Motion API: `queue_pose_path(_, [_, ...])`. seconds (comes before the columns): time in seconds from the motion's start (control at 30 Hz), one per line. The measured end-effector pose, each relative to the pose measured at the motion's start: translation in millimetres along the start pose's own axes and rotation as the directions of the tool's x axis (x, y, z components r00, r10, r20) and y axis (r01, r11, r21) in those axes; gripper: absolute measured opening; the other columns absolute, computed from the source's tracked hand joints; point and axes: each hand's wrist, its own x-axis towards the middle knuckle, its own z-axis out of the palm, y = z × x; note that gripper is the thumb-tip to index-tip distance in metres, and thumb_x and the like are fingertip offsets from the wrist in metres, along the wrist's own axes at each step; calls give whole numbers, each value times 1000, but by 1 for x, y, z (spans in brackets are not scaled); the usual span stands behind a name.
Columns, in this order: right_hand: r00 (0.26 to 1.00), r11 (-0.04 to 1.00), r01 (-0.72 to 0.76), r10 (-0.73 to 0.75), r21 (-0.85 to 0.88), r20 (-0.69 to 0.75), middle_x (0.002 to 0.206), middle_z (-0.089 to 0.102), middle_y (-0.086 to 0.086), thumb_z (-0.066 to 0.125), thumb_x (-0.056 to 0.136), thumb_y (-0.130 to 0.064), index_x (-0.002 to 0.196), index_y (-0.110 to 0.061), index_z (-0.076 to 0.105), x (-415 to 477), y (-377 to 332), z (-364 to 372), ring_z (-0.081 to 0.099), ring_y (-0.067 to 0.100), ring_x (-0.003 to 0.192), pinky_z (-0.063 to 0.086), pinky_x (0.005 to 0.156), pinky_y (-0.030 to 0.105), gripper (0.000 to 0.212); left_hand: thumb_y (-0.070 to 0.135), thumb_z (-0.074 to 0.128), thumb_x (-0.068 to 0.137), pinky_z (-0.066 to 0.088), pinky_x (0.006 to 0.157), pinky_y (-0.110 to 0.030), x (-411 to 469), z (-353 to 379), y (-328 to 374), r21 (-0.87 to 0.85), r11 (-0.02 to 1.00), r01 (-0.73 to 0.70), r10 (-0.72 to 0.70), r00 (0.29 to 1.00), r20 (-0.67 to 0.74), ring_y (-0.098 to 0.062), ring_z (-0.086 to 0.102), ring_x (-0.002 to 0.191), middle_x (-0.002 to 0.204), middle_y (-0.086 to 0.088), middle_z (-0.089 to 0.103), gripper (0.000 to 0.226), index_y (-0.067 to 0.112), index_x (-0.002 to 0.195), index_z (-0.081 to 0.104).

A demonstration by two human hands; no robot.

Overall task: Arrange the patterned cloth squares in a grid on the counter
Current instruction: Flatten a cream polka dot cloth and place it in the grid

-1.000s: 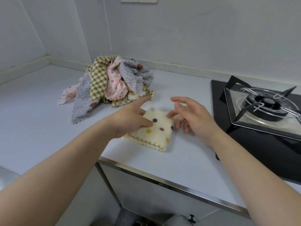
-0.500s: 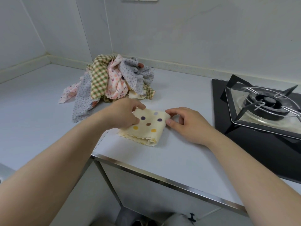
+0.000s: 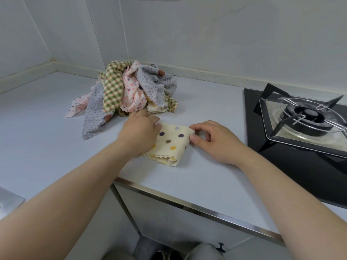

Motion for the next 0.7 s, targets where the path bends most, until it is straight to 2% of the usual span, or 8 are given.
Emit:
queue_pose_path(0.1, [1000,997,-16,16,70,1,103,58,-21,62,98,-38,117,-34,67,-2,-4,-1,51,-15,80,33,71,10,20,34,52,102,37,104,-38,4,1,-3,-64,998,-11,11,1000,-1,-29,41,127,134,-4,51,32,22,129,62])
queue_pose_path(0.17, [999,990,-33,32,138,13,99,62,-19,64,97,-38,112,-33,67,-3,-6,-2,52,-5,70,35,66,12,16,32,56,99,38,95,-33,5,-1,-3,-94,996,-2,4,1000,15,-26,43,120,126,-3,53,24,22,121,61])
queue_pose_path(0.27, [998,966,-59,54,253,26,96,65,-15,67,95,-36,106,-31,66,-4,-10,-4,51,-1,66,41,66,12,11,28,58,98,38,75,-28,5,-5,0,-206,979,-8,12,1000,18,-19,50,102,105,5,55,9,27,106,56])
queue_pose_path(0.37, [997,946,-72,65,316,33,91,66,-14,69,95,-33,99,-27,65,-5,-12,-6,53,2,69,45,67,16,8,25,57,99,40,66,-27,2,-11,7,-399,917,-1,21,999,46,-13,51,78,84,9,54,9,28,108,55])
queue_pose_path(0.43, [997,941,-80,71,330,38,88,68,-6,71,93,-33,94,-27,65,-6,-12,-7,54,6,70,46,67,21,8,27,56,101,40,66,-30,-1,-13,11,-476,879,-23,48,998,41,-13,48,69,77,5,51,8,31,108,58])
queue_pose_path(0.53, [996,928,-85,68,364,58,84,67,9,73,92,-34,91,-28,67,-8,-13,-10,52,12,70,44,67,27,9,29,55,102,39,62,-26,-4,-15,12,-509,859,-53,63,998,2,-10,48,66,75,6,52,6,31,104,60])
queue_pose_path(0.6, [995,906,-81,50,416,84,85,64,-3,74,92,-33,93,-29,71,-9,-14,-12,51,12,74,44,71,26,5,28,56,103,40,62,-25,-4,-17,13,-586,808,-49,49,999,-15,-9,48,60,70,6,53,6,31,101,61])
queue_pose_path(0.7, [992,880,-77,21,469,123,105,66,-11,74,92,-35,98,-28,77,-11,-15,-15,60,16,92,45,86,24,9,23,55,103,43,63,-30,-4,-27,15,-694,717,-63,55,998,-34,-8,48,56,66,8,54,7,27,101,61])
